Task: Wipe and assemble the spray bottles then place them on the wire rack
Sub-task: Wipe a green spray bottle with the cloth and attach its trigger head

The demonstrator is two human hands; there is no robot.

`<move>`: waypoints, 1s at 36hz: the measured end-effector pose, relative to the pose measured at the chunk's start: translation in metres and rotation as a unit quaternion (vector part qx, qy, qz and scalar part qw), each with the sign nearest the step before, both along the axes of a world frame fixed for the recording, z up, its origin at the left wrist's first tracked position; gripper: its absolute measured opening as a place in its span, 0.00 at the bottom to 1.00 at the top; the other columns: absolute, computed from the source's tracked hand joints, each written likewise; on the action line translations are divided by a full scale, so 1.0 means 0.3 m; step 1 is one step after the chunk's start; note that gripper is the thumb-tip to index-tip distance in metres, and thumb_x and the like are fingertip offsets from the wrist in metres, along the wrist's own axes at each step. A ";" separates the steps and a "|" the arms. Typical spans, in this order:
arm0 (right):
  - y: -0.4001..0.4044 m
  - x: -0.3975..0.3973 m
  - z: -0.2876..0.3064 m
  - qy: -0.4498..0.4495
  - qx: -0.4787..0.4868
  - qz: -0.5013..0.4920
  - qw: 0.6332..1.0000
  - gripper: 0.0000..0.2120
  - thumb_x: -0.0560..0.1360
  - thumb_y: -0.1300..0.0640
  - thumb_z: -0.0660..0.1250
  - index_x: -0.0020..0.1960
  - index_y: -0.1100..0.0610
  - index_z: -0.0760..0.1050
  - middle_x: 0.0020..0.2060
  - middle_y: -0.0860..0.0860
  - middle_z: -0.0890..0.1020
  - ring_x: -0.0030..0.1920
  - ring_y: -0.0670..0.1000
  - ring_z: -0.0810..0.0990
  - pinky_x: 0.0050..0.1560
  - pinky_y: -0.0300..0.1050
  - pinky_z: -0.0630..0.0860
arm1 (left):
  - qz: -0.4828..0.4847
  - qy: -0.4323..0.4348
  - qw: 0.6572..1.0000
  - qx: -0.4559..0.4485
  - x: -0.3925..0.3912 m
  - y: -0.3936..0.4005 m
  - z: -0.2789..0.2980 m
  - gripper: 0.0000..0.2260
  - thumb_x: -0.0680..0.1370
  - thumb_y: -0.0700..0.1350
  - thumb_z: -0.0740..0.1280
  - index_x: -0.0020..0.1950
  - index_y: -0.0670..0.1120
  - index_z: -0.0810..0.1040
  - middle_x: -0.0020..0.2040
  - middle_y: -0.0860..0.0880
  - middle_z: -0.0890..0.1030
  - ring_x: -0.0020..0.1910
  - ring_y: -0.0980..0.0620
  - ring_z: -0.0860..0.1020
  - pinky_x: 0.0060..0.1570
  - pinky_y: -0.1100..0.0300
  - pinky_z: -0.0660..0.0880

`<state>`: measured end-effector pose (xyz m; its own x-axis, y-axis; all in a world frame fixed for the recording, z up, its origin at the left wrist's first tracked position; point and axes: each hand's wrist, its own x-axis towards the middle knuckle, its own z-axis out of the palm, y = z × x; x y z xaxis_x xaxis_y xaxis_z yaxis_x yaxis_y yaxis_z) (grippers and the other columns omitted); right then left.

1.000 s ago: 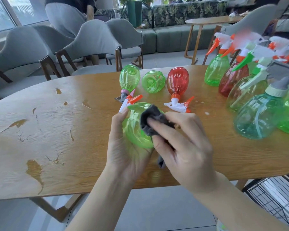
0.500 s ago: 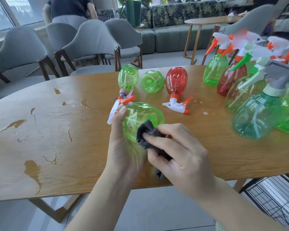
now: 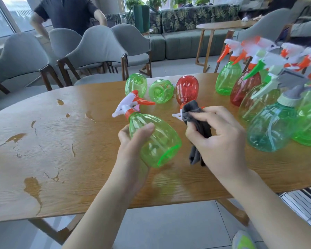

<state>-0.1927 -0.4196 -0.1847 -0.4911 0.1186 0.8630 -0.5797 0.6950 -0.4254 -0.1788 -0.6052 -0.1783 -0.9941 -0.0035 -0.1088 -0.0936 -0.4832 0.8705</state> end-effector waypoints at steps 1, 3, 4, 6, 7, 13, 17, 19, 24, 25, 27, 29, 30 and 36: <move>0.003 0.000 0.009 -0.008 -0.012 0.004 1.000 0.07 0.75 0.63 0.73 0.52 0.62 0.86 0.47 0.56 0.83 0.47 0.48 0.80 0.51 0.33 0.76 | -0.005 0.022 0.999 -0.028 0.000 -0.005 -0.001 0.33 0.67 0.46 0.77 0.69 0.49 0.68 0.49 0.48 0.86 0.48 0.45 0.86 0.41 0.45 0.83; 0.000 0.001 0.028 0.002 -0.015 0.001 1.000 0.07 0.76 0.63 0.73 0.54 0.62 0.85 0.48 0.56 0.83 0.48 0.46 0.80 0.52 0.33 0.76 | -0.021 0.057 0.993 -0.097 -0.004 -0.010 -0.002 0.35 0.63 0.46 0.79 0.68 0.53 0.70 0.47 0.50 0.86 0.48 0.45 0.86 0.46 0.40 0.83; -0.002 0.001 0.036 0.007 -0.012 0.008 1.000 0.08 0.76 0.64 0.73 0.54 0.62 0.85 0.48 0.56 0.83 0.49 0.46 0.79 0.53 0.32 0.75 | -0.024 0.071 0.986 -0.148 -0.006 -0.016 -0.008 0.36 0.62 0.48 0.79 0.68 0.55 0.71 0.48 0.50 0.86 0.49 0.44 0.86 0.49 0.38 0.83; -0.012 0.007 0.050 0.004 -0.008 0.016 1.000 0.09 0.77 0.64 0.72 0.56 0.62 0.85 0.50 0.56 0.83 0.50 0.45 0.79 0.55 0.31 0.74 | -0.031 0.105 0.967 -0.228 -0.008 -0.027 -0.008 0.34 0.62 0.50 0.78 0.68 0.58 0.74 0.51 0.50 0.86 0.51 0.46 0.86 0.51 0.42 0.83; -0.015 0.007 0.057 0.001 -0.008 0.018 1.000 0.09 0.77 0.64 0.72 0.57 0.62 0.85 0.50 0.56 0.83 0.51 0.46 0.80 0.56 0.31 0.74 | -0.036 0.123 0.957 -0.260 -0.006 -0.033 -0.006 0.33 0.63 0.51 0.77 0.68 0.59 0.75 0.53 0.50 0.85 0.52 0.47 0.85 0.50 0.47 0.83; -0.021 -0.019 0.081 0.001 -0.005 -0.005 1.000 0.08 0.78 0.64 0.72 0.57 0.62 0.85 0.51 0.54 0.84 0.52 0.48 0.81 0.57 0.32 0.74 | -0.080 0.167 0.926 -0.330 -0.002 -0.039 -0.001 0.31 0.65 0.55 0.77 0.68 0.59 0.76 0.59 0.51 0.84 0.58 0.50 0.84 0.56 0.54 0.80; -0.021 -0.044 0.077 -0.013 -0.022 -0.051 0.998 0.08 0.79 0.62 0.71 0.57 0.61 0.84 0.50 0.53 0.84 0.51 0.49 0.80 0.55 0.36 0.75 | -0.099 0.177 0.910 -0.361 0.009 -0.025 0.003 0.32 0.66 0.54 0.78 0.69 0.59 0.75 0.60 0.52 0.84 0.59 0.51 0.83 0.59 0.55 0.80; -0.030 -0.046 0.072 -0.017 -0.028 -0.057 0.998 0.08 0.79 0.62 0.71 0.57 0.61 0.84 0.50 0.52 0.84 0.50 0.49 0.80 0.53 0.39 0.76 | -0.101 0.181 0.906 -0.369 0.008 -0.025 0.000 0.32 0.67 0.50 0.79 0.69 0.58 0.75 0.59 0.53 0.84 0.59 0.52 0.84 0.57 0.60 0.79; -0.063 -0.036 0.073 -0.001 -0.001 -0.010 1.000 0.08 0.78 0.62 0.72 0.56 0.62 0.85 0.52 0.54 0.83 0.52 0.54 0.82 0.55 0.43 0.79 | -0.110 0.199 0.888 -0.400 0.009 -0.024 0.003 0.31 0.69 0.45 0.78 0.69 0.58 0.74 0.60 0.53 0.84 0.60 0.51 0.83 0.61 0.56 0.79; -0.066 -0.035 0.075 0.000 0.005 -0.002 1.000 0.08 0.78 0.62 0.72 0.56 0.61 0.85 0.52 0.54 0.83 0.52 0.54 0.82 0.55 0.43 0.78 | -0.111 0.200 0.885 -0.406 0.010 -0.023 0.004 0.31 0.69 0.46 0.78 0.69 0.59 0.73 0.60 0.53 0.83 0.61 0.51 0.82 0.62 0.53 0.78; -0.066 -0.032 0.078 -0.001 0.020 0.004 1.000 0.09 0.78 0.62 0.72 0.57 0.61 0.85 0.52 0.55 0.83 0.53 0.54 0.81 0.57 0.41 0.77 | -0.110 0.204 0.879 -0.416 0.013 -0.018 0.005 0.31 0.69 0.46 0.78 0.69 0.59 0.73 0.60 0.55 0.83 0.61 0.52 0.82 0.63 0.51 0.77; -0.060 -0.033 0.078 -0.003 0.027 0.004 1.000 0.09 0.78 0.62 0.72 0.57 0.61 0.85 0.52 0.55 0.83 0.53 0.54 0.81 0.57 0.40 0.76 | -0.106 0.208 0.877 -0.421 0.016 -0.013 0.006 0.31 0.69 0.47 0.78 0.69 0.60 0.73 0.60 0.56 0.83 0.61 0.54 0.82 0.63 0.54 0.77; -0.056 -0.035 0.078 -0.003 0.028 0.002 1.000 0.09 0.78 0.62 0.72 0.56 0.61 0.85 0.52 0.55 0.83 0.53 0.54 0.81 0.57 0.40 0.77 | -0.104 0.208 0.876 -0.422 0.017 -0.010 0.007 0.31 0.69 0.47 0.78 0.69 0.60 0.73 0.60 0.57 0.83 0.61 0.55 0.82 0.62 0.55 0.76; 0.010 -0.060 0.068 -0.041 -0.011 -0.062 0.997 0.05 0.76 0.64 0.72 0.52 0.62 0.82 0.49 0.53 0.78 0.49 0.45 0.74 0.52 0.25 0.68 | -0.100 0.200 0.882 -0.416 0.023 -0.007 -0.002 0.31 0.68 0.47 0.79 0.69 0.61 0.73 0.59 0.56 0.84 0.59 0.53 0.83 0.61 0.54 0.78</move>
<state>-0.2106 -0.4167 -0.1643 -0.5400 0.2010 0.8173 -0.4526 0.7494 -0.4832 -0.1720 -0.6073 -0.1789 -0.9421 0.2624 0.2088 0.2907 0.3289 0.8985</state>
